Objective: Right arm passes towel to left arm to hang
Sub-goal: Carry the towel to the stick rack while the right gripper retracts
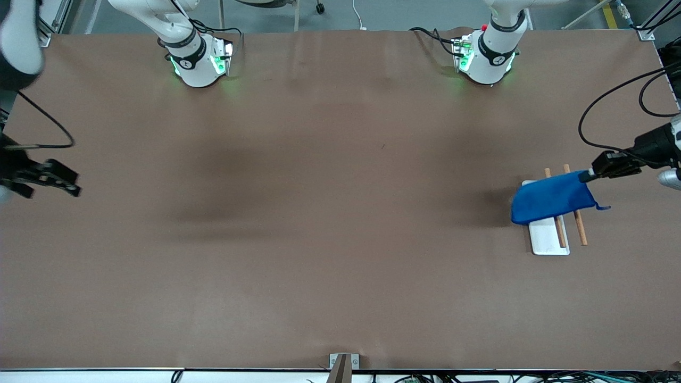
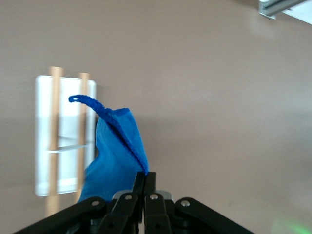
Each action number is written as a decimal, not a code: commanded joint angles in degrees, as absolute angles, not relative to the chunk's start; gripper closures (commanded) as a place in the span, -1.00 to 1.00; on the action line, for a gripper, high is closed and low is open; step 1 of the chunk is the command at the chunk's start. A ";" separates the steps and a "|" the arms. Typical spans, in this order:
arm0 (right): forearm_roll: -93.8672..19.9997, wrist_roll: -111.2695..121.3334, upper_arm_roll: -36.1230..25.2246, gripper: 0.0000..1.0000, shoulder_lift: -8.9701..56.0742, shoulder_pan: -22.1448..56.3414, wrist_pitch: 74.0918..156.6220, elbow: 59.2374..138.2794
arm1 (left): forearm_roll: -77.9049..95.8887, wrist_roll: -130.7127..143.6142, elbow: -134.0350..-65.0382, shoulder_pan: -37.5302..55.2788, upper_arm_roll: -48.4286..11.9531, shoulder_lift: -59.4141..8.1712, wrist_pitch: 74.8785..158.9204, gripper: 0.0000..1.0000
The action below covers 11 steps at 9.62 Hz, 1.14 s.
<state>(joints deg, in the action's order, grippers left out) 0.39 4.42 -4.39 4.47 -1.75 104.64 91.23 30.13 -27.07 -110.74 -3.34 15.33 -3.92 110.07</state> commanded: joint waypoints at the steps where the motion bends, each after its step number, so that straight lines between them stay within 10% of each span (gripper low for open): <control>1: 1.76 -0.25 -3.69 -1.00 -1.56 -2.20 96.73 91.84 | 28.83 -33.10 -108.37 -4.30 20.54 -7.81 109.95 1.00; 8: 1.67 -6.41 -4.83 -1.00 -4.13 -1.58 87.99 91.67 | 24.78 -40.07 -108.90 -8.34 23.03 -15.28 117.86 0.93; 9: 1.67 -6.42 -5.01 -1.00 -4.13 -1.58 87.89 91.67 | 24.61 -40.17 -108.90 -8.35 23.03 -15.55 117.77 0.48; 10: 1.67 -5.89 -5.62 -1.00 -4.13 -1.50 87.72 91.15 | 24.35 -40.43 -108.90 -8.44 23.20 -15.56 117.77 -0.66; 11: 1.76 -5.54 -5.71 -1.00 -4.04 -1.15 83.97 86.97 | 24.26 -42.34 -108.55 -8.52 23.99 -15.56 117.77 -1.00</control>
